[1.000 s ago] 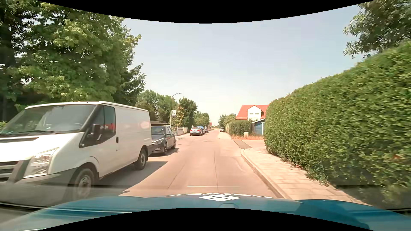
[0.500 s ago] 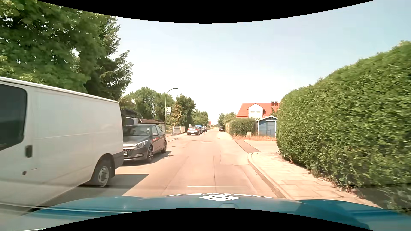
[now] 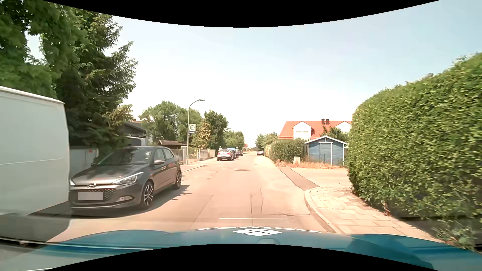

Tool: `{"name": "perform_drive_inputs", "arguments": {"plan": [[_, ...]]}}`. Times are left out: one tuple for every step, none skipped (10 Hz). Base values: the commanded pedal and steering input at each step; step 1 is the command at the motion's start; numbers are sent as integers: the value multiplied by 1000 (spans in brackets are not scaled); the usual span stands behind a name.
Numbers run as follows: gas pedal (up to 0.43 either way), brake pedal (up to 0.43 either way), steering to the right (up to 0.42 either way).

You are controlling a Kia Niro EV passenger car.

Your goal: Follow the waypoints while adhering to traffic rules and regulations

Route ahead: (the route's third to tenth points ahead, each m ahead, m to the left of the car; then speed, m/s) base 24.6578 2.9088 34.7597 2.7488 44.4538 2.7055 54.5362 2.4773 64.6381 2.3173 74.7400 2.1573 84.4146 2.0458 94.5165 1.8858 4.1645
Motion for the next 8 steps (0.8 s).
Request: {"name": "perform_drive_inputs", "arguments": {"plan": [[47, 0, 1], [39, 0, 1], [39, 0, -1], [39, 0, -1], [79, 0, -1], [79, 0, -2], [79, 0, -3], [79, 0, -4]]}}
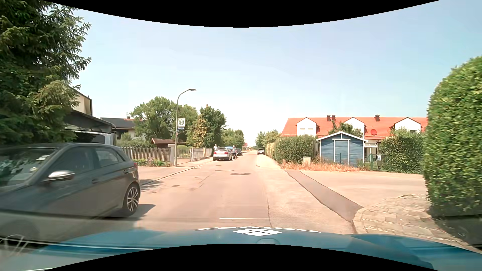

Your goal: Follow the waypoints while adhering to traffic rules and regulations

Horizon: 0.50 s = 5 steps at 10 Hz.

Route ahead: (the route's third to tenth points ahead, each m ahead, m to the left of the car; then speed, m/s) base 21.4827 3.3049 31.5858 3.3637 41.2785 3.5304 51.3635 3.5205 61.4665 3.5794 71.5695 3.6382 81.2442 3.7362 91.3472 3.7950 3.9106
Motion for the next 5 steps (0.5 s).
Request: {"name": "perform_drive_inputs", "arguments": {"plan": [[79, 0, -5], [79, 0, -5], [87, 0, -4], [98, 0, -2], [98, 0, -3]]}}
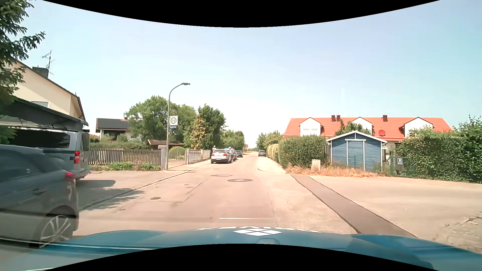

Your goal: Follow the waypoints while adhering to traffic rules and regulations

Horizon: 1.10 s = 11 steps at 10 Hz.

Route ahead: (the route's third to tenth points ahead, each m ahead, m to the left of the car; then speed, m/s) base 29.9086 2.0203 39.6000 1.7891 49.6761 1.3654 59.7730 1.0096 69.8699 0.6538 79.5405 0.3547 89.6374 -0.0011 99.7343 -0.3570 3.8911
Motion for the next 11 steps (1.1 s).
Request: {"name": "perform_drive_inputs", "arguments": {"plan": [[118, 0, -6], [118, 0, -8], [130, 0, -8], [150, 0, -8], [150, 0, -7], [150, 0, -4], [150, 0, -4], [150, 0, -6], [150, 0, -6], [150, 0, -6], [150, 0, -5]]}}
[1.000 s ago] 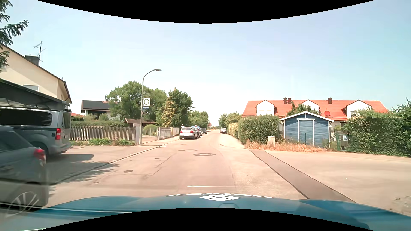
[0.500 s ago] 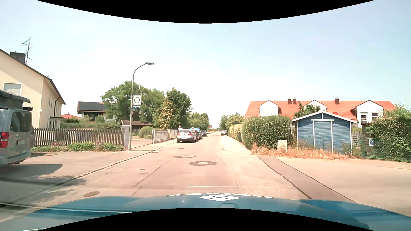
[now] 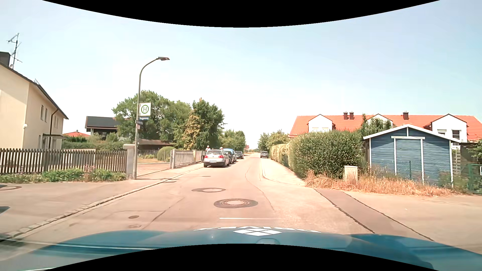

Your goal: Follow the waypoints while adhering to traffic rules and regulations

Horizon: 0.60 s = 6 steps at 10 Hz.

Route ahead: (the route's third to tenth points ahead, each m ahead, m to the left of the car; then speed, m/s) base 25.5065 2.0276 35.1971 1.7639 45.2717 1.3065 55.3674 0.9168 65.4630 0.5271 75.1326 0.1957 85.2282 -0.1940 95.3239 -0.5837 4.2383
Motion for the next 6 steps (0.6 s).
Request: {"name": "perform_drive_inputs", "arguments": {"plan": [[150, 0, -5], [150, 0, -3], [157, 0, 0], [177, 0, 1], [177, 0, -3], [177, 0, -8]]}}
